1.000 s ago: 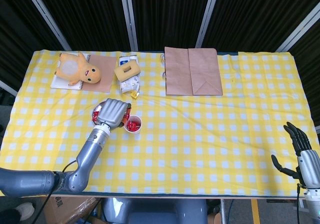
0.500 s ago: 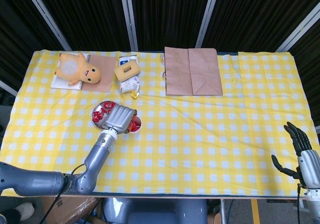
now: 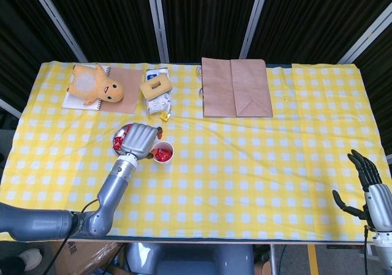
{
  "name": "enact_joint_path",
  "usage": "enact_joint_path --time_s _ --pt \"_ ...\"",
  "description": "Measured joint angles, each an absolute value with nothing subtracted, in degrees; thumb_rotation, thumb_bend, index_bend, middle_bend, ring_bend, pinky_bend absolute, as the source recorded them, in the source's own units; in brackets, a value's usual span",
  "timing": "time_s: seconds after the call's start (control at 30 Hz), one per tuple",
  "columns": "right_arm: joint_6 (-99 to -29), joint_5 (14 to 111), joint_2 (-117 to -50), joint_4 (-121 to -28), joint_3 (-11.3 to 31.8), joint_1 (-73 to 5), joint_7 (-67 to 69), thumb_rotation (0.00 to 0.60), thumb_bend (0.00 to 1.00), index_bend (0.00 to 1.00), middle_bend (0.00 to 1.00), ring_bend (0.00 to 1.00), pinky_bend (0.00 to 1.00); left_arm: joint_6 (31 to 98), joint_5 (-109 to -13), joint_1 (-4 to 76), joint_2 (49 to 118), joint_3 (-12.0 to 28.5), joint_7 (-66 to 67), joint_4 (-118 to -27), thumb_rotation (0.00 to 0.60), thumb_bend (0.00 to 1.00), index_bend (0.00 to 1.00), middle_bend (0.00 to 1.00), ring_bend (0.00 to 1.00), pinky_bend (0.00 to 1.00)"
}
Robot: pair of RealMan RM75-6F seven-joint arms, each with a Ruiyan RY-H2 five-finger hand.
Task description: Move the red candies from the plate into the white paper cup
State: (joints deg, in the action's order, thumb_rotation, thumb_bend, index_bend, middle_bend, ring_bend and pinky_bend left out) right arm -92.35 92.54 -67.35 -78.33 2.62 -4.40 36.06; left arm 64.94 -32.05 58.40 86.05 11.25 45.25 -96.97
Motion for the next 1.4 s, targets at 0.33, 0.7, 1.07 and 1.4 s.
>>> enact_joint_path --time_s 0.33,0.7,1.07,1.4 --pt "-92.11 92.56 -67.48 -78.33 2.53 -4.47 35.64 0.6 0.42 0.0 0.0 0.0 0.0 64.55 -30.24 55.73 82.86 9.39 44.41 -93.36 0.6 0.26 0.38 0.95 1.0 1.0" --pt "-91.86 92.5 -67.57 -78.34 2.5 -4.57 35.43 0.6 0.42 0.0 0.0 0.0 0.0 62.18 -22.72 54.8 84.09 8.11 46.99 -85.68 0.6 0.25 0.34 0.94 1.0 1.0" --pt "-91.87 92.48 -67.52 -78.37 2.51 -4.58 35.61 0.6 0.42 0.0 0.0 0.0 0.0 59.64 -20.04 55.35 88.14 8.07 49.0 -79.18 0.6 0.25 0.34 0.94 1.0 1.0" --pt "-91.96 92.43 -67.46 -78.34 2.57 -4.56 35.93 0.6 0.42 0.0 0.0 0.0 0.0 57.77 -18.39 56.34 92.82 8.33 51.12 -73.69 0.6 0.31 0.4 0.95 1.0 1.0"
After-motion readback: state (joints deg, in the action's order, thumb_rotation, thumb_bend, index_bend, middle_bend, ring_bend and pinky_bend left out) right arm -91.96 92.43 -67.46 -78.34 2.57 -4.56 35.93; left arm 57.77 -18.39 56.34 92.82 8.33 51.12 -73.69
